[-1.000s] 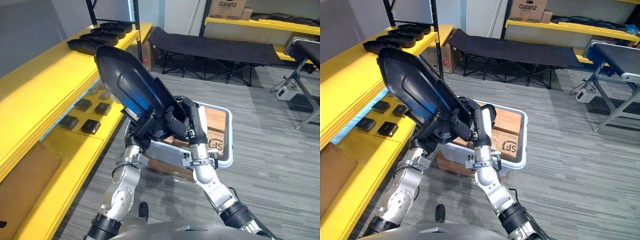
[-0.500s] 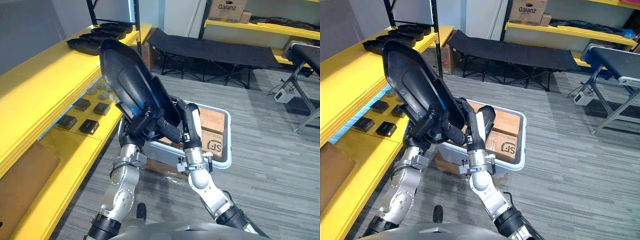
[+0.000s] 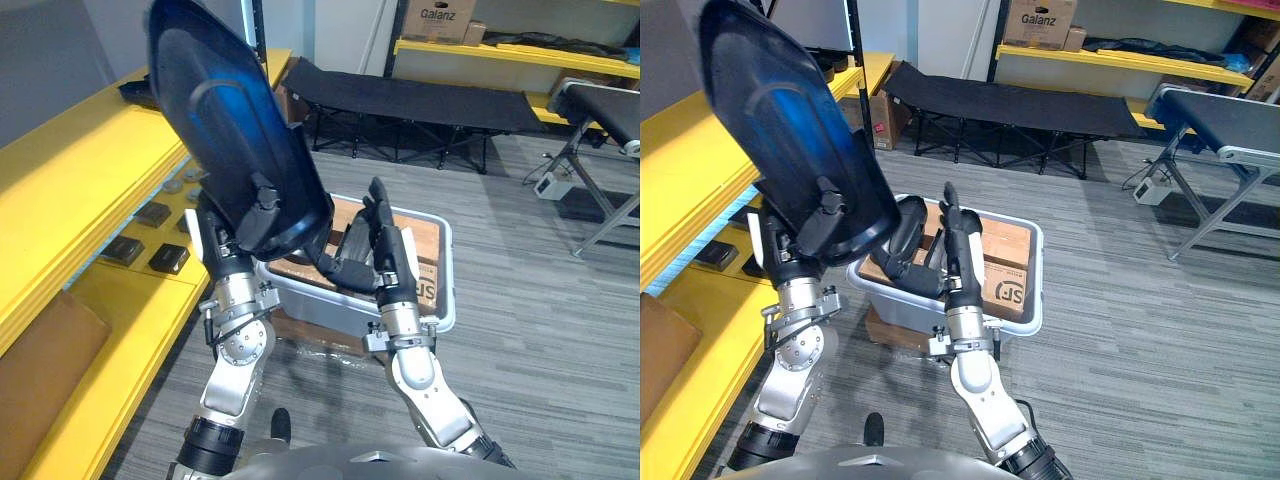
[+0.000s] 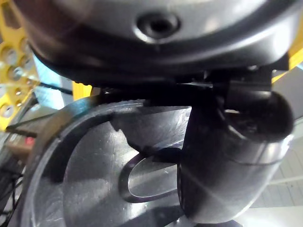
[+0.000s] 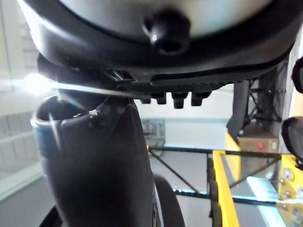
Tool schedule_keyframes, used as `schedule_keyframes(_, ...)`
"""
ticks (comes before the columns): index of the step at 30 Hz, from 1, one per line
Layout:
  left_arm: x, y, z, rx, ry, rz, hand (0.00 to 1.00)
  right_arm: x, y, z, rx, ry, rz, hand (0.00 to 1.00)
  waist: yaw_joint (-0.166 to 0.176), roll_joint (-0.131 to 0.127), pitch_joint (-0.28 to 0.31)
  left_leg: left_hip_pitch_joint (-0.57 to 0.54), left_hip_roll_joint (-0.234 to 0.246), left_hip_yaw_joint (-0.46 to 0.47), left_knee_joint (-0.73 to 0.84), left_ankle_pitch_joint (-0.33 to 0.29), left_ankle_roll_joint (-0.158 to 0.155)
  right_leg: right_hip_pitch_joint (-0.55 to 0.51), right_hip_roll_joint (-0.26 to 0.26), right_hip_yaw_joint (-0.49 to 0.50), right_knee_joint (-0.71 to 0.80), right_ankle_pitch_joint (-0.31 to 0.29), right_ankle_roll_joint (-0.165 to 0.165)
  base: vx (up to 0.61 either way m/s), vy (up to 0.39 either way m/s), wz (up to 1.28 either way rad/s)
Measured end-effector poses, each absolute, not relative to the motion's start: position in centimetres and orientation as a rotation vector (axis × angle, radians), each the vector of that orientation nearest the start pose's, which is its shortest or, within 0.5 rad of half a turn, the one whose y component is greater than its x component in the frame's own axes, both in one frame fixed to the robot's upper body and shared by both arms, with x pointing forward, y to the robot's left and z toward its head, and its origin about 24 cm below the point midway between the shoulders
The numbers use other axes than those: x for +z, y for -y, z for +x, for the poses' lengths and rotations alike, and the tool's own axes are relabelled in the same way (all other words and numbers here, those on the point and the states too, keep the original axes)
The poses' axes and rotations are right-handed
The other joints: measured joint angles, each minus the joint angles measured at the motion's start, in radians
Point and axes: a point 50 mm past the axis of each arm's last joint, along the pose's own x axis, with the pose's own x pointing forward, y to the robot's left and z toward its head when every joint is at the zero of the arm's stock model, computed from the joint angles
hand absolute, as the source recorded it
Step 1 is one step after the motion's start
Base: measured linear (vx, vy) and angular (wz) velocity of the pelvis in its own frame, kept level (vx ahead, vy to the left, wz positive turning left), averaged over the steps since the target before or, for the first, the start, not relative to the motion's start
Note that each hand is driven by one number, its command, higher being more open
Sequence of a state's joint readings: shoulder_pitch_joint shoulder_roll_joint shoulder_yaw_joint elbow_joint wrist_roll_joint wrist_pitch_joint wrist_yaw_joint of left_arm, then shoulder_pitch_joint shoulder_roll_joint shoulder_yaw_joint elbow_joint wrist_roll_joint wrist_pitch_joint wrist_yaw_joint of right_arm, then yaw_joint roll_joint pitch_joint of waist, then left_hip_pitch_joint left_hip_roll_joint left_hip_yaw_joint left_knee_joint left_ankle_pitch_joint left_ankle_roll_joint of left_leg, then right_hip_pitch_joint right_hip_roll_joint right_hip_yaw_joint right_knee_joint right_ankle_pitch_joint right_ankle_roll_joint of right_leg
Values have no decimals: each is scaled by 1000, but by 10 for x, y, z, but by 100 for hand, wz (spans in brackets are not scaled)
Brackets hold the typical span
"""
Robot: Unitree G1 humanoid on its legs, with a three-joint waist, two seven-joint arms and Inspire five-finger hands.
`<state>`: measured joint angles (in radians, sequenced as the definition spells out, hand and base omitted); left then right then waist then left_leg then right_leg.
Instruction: Walk over and take three plastic housings, then place them on the shelf
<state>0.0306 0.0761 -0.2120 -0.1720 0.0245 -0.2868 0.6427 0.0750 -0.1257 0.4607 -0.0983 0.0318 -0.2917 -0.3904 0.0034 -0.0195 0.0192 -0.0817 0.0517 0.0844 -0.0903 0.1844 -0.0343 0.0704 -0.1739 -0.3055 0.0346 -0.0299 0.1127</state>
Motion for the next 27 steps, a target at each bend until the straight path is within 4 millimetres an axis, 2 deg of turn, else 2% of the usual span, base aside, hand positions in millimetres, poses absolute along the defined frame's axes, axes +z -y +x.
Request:
schedule_keyframes(2,99,-146,230,471,455,-11,0,68,89,219,98,241,189,100,-7,0,0,2,4,7,0,-2,0,-2,1,9,0,0,0,1,-14,-10)
schedule_keyframes(6,100,-148,229,476,480,48,0,75,92,216,255,209,630,100,-9,0,1,2,11,19,0,-5,-1,-9,1,21,-1,0,0,18,-24,-9)
schedule_keyframes(8,99,-147,228,451,476,53,0,74,93,216,283,208,684,100,-10,0,1,1,12,25,0,-7,-3,-14,2,31,-1,0,0,26,-14,-11)
schedule_keyframes(11,94,-147,225,395,473,61,0,63,107,209,211,168,665,100,-11,0,2,1,11,35,0,-12,-4,-19,0,40,-3,0,0,37,-12,-11)
schedule_keyframes(14,84,-153,216,376,432,54,0,30,142,195,51,-4,518,100,-18,0,3,1,13,60,0,-20,-5,-34,-1,64,-3,0,0,52,-12,-21)
schedule_keyframes(15,79,-155,213,382,398,28,0,12,157,187,-34,-86,469,100,-30,1,5,0,14,66,0,-22,-5,-37,-1,69,-3,0,0,40,-11,-14)
schedule_keyframes(16,76,-157,211,387,382,22,0,3,164,183,-76,-126,459,100,-37,1,6,0,14,68,0,-24,-6,-39,-1,70,-3,0,0,49,-14,-19)
schedule_keyframes(18,66,-162,206,400,319,-35,0,-26,194,162,-264,-246,424,100,-41,4,8,0,20,91,0,-30,-10,-52,2,92,-3,0,0,50,-16,-27)
schedule_keyframes(20,59,-166,203,409,270,-100,0,-40,212,151,-387,-306,404,100,-55,5,9,2,24,99,0,-31,-12,-51,5,97,-3,1,1,83,-42,-19)
schedule_keyframes(21,48,-171,205,388,215,-116,0,-47,236,137,-614,-294,370,100,-65,7,9,8,31,104,0,-33,-16,-52,17,102,-3,2,2,91,-54,-13)
schedule_keyframes(27,48,-169,205,352,215,-116,0,-45,233,142,-628,-276,327,100,-64,16,16,16,31,103,0,-38,-22,-46,16,102,-3,-5,-7,11,-7,-1)
